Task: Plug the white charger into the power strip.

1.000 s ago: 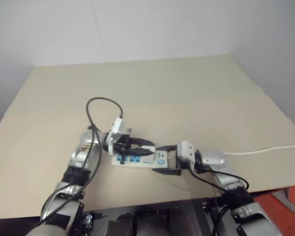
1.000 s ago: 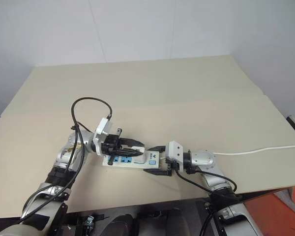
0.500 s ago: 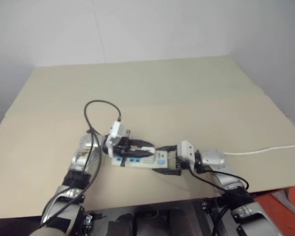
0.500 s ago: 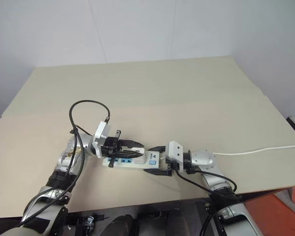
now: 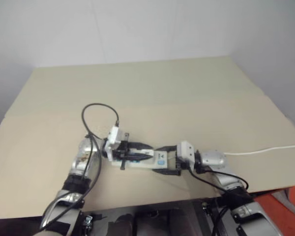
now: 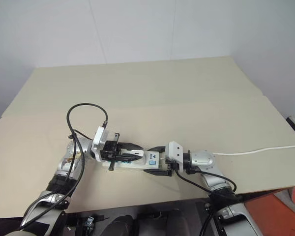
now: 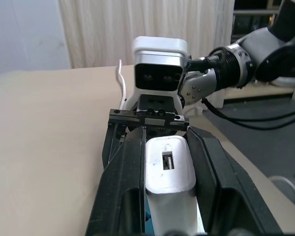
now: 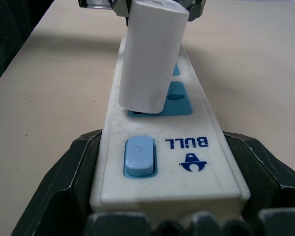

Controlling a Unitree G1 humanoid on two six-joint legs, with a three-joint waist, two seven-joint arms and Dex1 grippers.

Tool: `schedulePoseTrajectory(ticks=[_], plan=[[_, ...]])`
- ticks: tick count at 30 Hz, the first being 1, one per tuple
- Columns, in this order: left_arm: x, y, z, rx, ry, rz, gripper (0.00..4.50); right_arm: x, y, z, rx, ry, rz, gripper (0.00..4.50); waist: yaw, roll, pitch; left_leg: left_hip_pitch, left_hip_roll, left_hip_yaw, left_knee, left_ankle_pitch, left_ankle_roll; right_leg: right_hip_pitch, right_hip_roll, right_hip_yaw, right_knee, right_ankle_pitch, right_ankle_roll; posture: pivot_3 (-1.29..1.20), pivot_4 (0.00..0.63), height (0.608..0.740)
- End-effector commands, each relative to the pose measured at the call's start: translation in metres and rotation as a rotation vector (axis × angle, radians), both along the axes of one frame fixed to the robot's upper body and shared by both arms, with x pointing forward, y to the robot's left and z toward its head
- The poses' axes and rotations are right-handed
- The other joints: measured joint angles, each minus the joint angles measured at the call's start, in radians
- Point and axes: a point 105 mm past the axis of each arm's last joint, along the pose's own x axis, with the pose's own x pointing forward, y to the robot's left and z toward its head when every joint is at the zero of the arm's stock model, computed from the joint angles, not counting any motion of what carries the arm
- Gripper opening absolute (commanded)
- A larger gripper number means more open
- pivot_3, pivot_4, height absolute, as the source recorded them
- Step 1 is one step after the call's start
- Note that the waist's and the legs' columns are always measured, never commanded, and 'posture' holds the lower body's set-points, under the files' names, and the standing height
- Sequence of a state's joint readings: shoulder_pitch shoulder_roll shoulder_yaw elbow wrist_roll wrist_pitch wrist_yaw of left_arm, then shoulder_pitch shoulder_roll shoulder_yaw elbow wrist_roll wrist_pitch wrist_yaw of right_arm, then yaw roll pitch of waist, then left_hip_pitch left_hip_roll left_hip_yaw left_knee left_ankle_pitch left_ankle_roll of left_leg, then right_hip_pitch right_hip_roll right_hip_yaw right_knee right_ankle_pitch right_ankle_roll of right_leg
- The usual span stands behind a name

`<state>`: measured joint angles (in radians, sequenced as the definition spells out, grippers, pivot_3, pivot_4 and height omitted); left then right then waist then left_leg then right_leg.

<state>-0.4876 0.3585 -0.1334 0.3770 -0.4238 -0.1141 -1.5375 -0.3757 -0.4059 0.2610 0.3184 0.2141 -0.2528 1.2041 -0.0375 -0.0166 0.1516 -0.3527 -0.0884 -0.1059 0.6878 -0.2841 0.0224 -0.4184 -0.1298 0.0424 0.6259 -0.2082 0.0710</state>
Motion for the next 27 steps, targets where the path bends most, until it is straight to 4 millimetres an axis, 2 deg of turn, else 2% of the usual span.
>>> schedulePoseTrajectory(ticks=[1,13,24,26,27], plan=[[-0.003,0.006,-0.031,0.081,0.101,0.041,0.99,-0.007,-0.003,-0.011,-0.057,0.014,0.030,3.40,0.000,0.000,-0.003,0.000,0.000,0.000,-0.001,0.000,0.000,0.000,0.000,0.000,0.000,0.000,0.000,0.00,0.150,0.740],[-0.009,0.012,-0.045,0.136,0.095,0.033,0.99,-0.008,-0.002,-0.011,-0.048,0.007,0.038,3.40,0.002,0.000,-0.013,0.001,0.000,0.000,-0.004,0.000,0.000,0.000,0.000,0.000,-0.002,0.000,0.000,0.00,0.150,0.740],[-0.006,0.015,-0.047,0.136,0.120,0.053,0.99,-0.008,-0.001,-0.011,-0.047,0.005,0.040,3.40,0.004,0.000,-0.017,0.006,0.000,0.000,-0.008,0.000,0.000,0.004,0.000,0.000,-0.004,0.000,0.000,0.00,0.150,0.740],[-0.006,0.015,-0.048,0.143,0.123,0.051,1.71,-0.008,-0.001,-0.012,-0.047,0.007,0.039,3.40,0.002,0.000,-0.017,0.009,0.000,0.000,-0.010,0.000,0.000,0.008,0.000,0.000,-0.006,0.000,0.000,0.00,0.150,0.740],[-0.006,0.015,-0.049,0.144,0.123,0.051,1.94,-0.008,-0.001,-0.012,-0.047,0.008,0.039,3.40,-0.002,0.000,-0.016,0.013,0.000,0.000,-0.011,0.000,0.001,0.012,0.000,0.000,-0.008,0.000,0.000,0.00,0.150,0.740]])
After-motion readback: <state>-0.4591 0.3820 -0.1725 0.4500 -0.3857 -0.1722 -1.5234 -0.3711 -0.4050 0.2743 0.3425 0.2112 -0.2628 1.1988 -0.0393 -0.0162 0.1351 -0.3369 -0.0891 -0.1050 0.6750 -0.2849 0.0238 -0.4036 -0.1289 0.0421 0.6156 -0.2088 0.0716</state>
